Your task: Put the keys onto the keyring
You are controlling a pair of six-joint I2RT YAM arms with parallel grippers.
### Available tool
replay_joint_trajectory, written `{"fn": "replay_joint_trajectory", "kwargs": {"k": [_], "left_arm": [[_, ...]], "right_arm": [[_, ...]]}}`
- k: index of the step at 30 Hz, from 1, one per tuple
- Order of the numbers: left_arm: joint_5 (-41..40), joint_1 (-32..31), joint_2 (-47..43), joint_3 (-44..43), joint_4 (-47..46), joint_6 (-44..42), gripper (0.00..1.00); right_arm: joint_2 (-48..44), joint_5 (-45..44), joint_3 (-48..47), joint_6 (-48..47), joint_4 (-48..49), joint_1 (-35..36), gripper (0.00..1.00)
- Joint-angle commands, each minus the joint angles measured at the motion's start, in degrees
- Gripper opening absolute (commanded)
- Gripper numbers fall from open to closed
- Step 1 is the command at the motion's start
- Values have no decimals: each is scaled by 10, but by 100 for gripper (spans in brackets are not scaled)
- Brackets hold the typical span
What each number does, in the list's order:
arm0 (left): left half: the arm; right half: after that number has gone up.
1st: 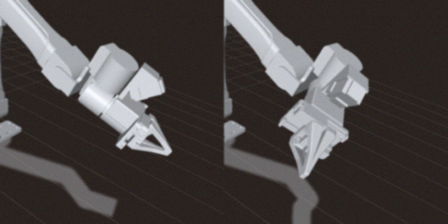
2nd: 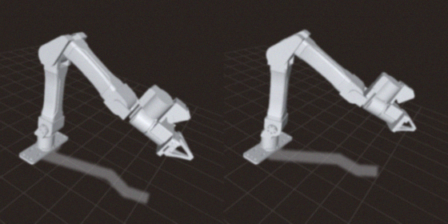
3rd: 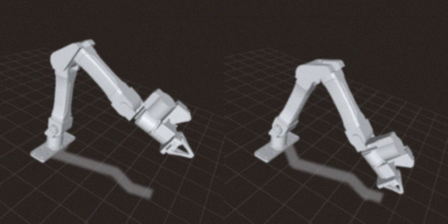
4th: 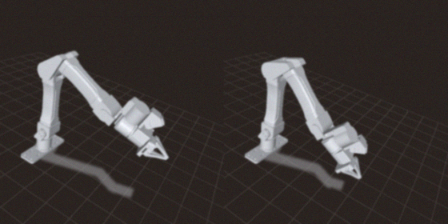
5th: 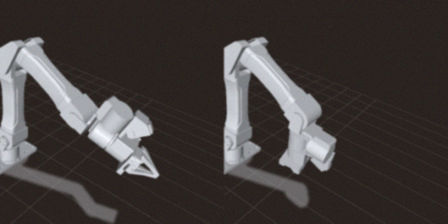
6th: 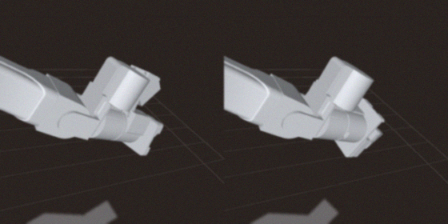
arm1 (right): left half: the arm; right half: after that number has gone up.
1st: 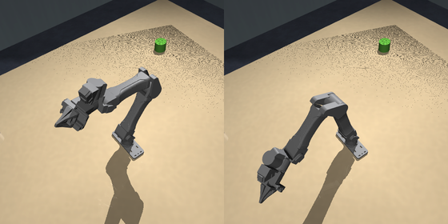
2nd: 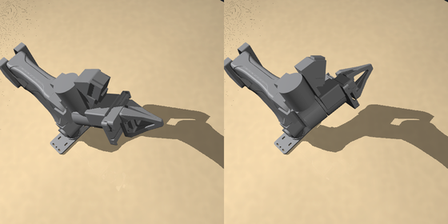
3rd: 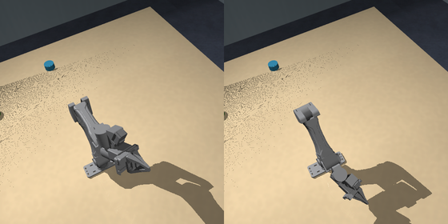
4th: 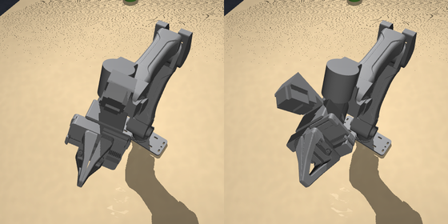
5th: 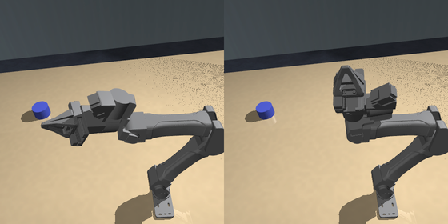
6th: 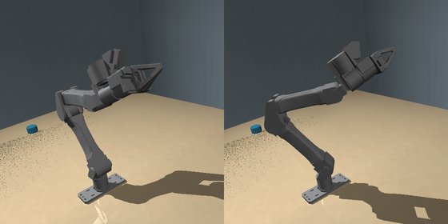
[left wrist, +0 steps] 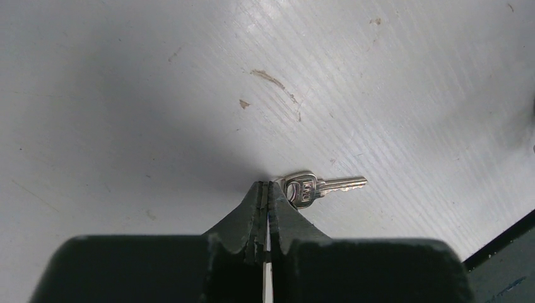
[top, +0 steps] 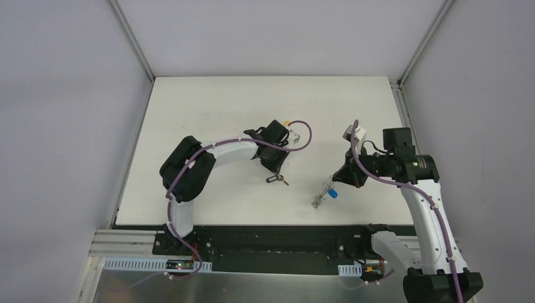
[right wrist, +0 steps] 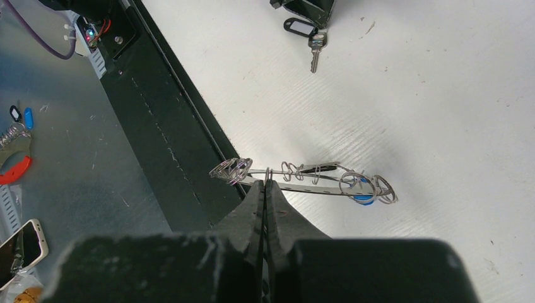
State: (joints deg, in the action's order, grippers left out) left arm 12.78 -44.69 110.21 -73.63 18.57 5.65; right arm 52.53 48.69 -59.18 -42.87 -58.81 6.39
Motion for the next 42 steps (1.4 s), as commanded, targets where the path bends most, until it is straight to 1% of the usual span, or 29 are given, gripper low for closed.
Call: {"fn": "replay_joint_trajectory", "kwargs": {"k": [1,13,17,25,42], "left_arm": [[24,-8,-39,1,26,15,0],[74,-4,-88,43,-22,-8,0],[74,-4,-83,46,-24,-20,0],[64,-4,-44,23,-4,-28,1],[67,-4,-44,29,9,-30,16]], "right_arm": [[-14,11,-8,5,13,-3,0],[-2,7,-8,1,20,-3,0],[-1,6,-6,0,19,-3,0],[-5,0,1,0,19,-3,0],[-8,-1,10,2,24,-3,0]]}}
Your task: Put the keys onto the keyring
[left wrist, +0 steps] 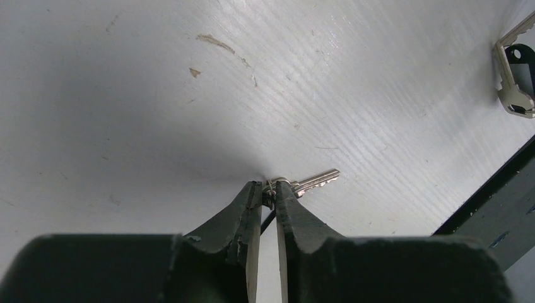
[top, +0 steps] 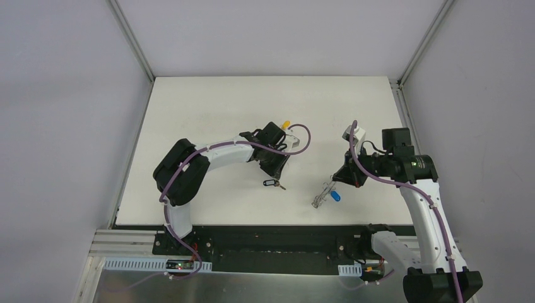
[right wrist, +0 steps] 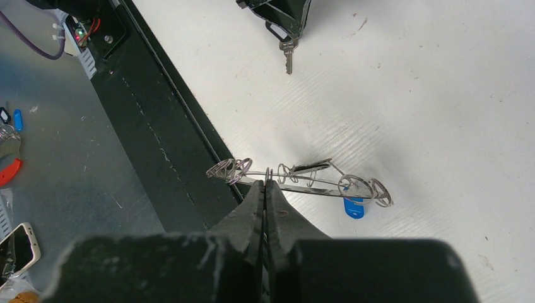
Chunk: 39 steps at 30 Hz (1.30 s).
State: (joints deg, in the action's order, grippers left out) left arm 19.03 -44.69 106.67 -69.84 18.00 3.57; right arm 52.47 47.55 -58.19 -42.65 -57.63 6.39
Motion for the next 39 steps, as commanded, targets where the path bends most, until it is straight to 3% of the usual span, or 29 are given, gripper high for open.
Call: {"fn": "replay_joint_trajectory", "kwargs": {"k": [1,28,39], "left_arm": [[4,-4,-9,-8,15,-9,16],[0,-4,5,3,25,-16,15],[0,-4,12,-4,30,-19,4]], "right_arm": [[-8,11,0,-1,12,-3,0],[-7,8,1,0,12,-3,0],[-6,7,0,0,11,-3,0]]}}
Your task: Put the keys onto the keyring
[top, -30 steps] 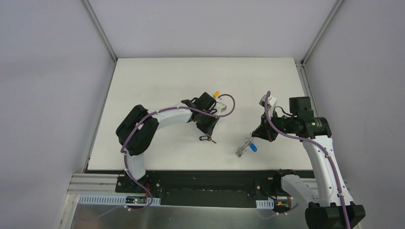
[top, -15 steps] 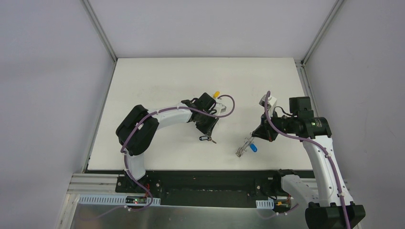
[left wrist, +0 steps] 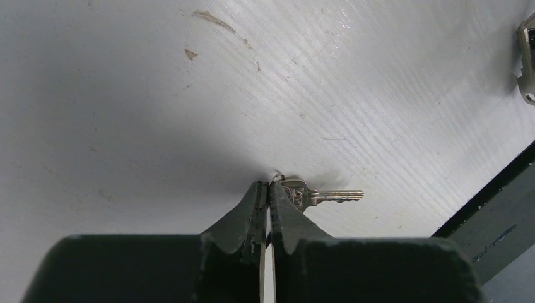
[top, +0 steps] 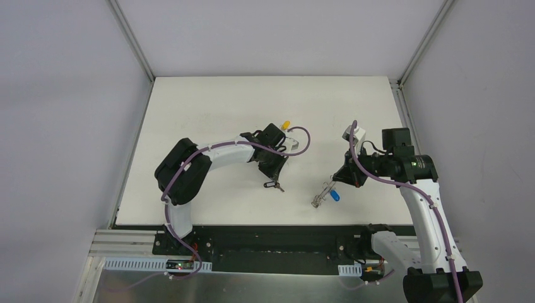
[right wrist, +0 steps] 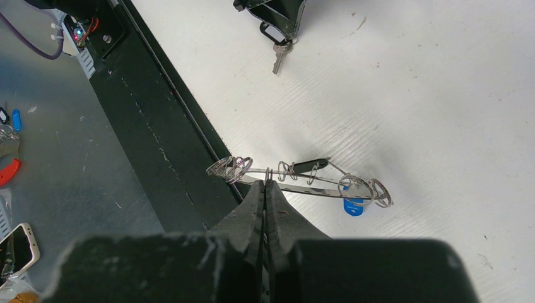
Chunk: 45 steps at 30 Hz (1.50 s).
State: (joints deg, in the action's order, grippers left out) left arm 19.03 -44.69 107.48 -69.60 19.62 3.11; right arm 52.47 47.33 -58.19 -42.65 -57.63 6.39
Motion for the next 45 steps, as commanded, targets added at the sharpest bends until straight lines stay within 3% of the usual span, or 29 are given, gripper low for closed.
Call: {"fn": "replay_joint_trajectory", "kwargs": {"k": [1,14,26,33,36,39,45], "left_arm": [[0,-4,2,-7,14,-15,2],[95,13,-82,-39,46,-89,0],[244,22,-184,-177,193,-160,0],[316,22,-122,-367,385,-173,0],[342,22,-88,-436,474,-226,0],[365,22,-72,-464,524,-264,0],[409,22,-69,-456,517,-261,0]], "right_arm": [[-6,9,-1,0,11,-3,0],[15,51,-31,2,46,-2,0],[57,143,-15,77,216,52,0],[101,151,-71,1,163,123,0],[120,156,-99,-44,122,149,0],[123,165,-104,-60,118,172,0],[114,158,-106,-77,134,223,0]]}}
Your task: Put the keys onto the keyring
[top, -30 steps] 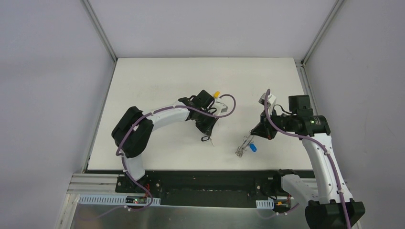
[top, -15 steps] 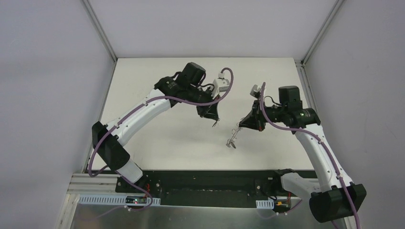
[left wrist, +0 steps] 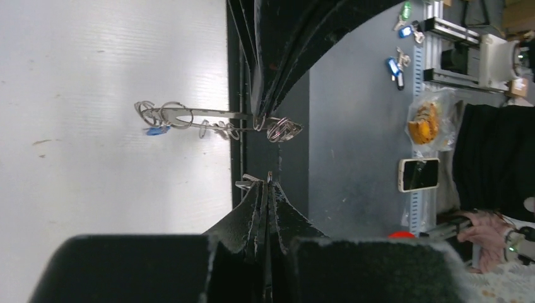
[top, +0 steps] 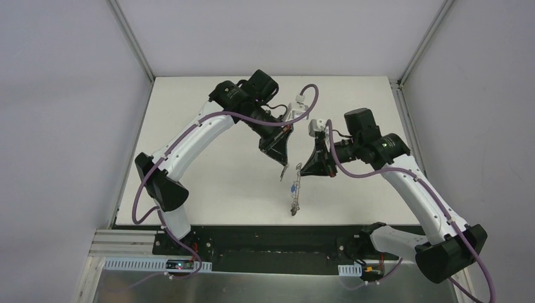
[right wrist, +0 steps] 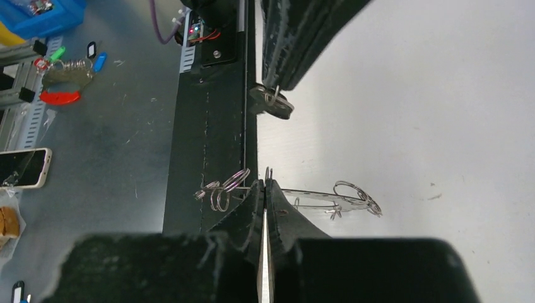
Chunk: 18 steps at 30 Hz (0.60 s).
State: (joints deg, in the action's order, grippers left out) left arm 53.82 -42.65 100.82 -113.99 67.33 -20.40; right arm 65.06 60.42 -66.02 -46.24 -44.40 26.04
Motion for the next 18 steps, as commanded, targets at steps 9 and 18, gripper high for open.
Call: {"fn": "replay_joint_trajectory", "kwargs": {"k": [9,18], "left_arm": [[122,1,23,-20,54,48,0],[123,-5,61,-54,135,-1,0]], "right_arm": [[-22,-22,-36,-117,1,74,0],[-16,-19,-60,-178,-45,97,0]]}}
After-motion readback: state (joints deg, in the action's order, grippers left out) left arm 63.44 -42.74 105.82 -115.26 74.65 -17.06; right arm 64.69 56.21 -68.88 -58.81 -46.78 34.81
